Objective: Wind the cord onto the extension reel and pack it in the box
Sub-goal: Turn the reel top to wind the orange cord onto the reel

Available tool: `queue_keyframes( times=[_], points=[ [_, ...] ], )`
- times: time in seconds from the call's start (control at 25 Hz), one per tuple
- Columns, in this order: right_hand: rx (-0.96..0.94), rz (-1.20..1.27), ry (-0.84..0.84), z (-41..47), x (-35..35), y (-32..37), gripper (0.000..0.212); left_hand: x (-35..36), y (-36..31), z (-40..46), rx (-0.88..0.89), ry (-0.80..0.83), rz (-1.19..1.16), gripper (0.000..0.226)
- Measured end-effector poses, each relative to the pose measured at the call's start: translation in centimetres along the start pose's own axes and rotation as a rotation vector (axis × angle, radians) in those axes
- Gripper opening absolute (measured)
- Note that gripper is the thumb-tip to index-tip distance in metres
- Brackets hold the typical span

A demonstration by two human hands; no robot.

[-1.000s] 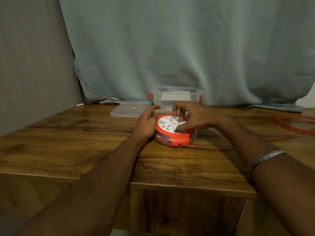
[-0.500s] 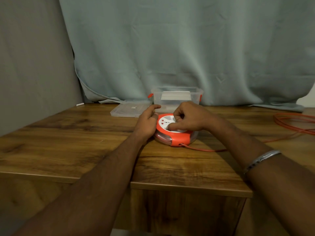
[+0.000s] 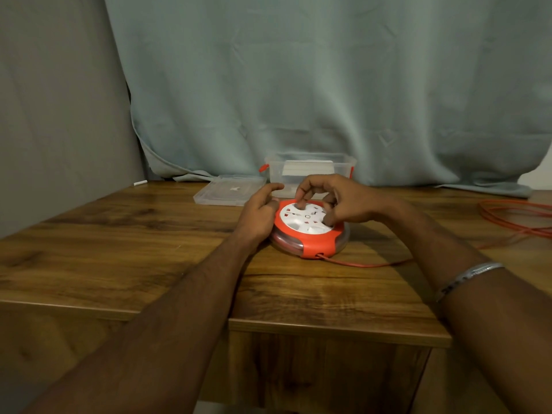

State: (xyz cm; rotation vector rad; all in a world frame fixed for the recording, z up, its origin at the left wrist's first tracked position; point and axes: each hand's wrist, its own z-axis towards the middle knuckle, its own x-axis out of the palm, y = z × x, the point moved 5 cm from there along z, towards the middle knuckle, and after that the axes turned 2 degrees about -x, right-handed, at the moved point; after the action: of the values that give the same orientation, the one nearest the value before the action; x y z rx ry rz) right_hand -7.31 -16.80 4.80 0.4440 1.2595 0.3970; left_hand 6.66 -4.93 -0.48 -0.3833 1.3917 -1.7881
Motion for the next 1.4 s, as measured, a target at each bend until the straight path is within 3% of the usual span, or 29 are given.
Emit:
queue_keyframes(
  times=[0.24,0.64,0.96,1.04,1.12,1.16,1.28,1.4],
  points=[
    [0.039,0.014,0.021,-0.3,-0.7,-1.1,0.060,0.1,-0.1,-0.1,0.006,0.012,0.035,0.039],
    [0.005,-0.268,-0.097,0.0,0.5,0.5,0.035,-0.2,0.0,0.2,0.020,-0.034,0.023,0.040],
    [0.019,-0.396,-0.201,0.6,1.1,1.5,0.048,-0.3,-0.1,0.3,0.015,-0.041,0.014,0.039],
    [-0.044,-0.369,-0.227,0.7,1.0,2.1,0.039,-0.4,-0.1,0.3,0.007,-0.039,-0.008,0.039],
    [-0.084,-0.269,-0.257,0.5,0.3,2.2,0.015,-0.3,0.0,0.3,-0.012,-0.033,-0.026,0.039],
    [-0.095,-0.199,-0.245,0.4,-0.1,2.0,0.017,-0.3,0.0,0.3,-0.018,-0.030,-0.027,0.038],
    [-0.032,-0.090,-0.082,0.2,-0.2,0.8,0.057,-0.3,0.0,0.2,-0.022,-0.022,-0.029,0.038],
    [0.028,-0.044,0.022,0.1,-0.6,-0.5,0.067,-0.1,0.0,0.2,-0.010,0.000,-0.039,0.038]
  ],
)
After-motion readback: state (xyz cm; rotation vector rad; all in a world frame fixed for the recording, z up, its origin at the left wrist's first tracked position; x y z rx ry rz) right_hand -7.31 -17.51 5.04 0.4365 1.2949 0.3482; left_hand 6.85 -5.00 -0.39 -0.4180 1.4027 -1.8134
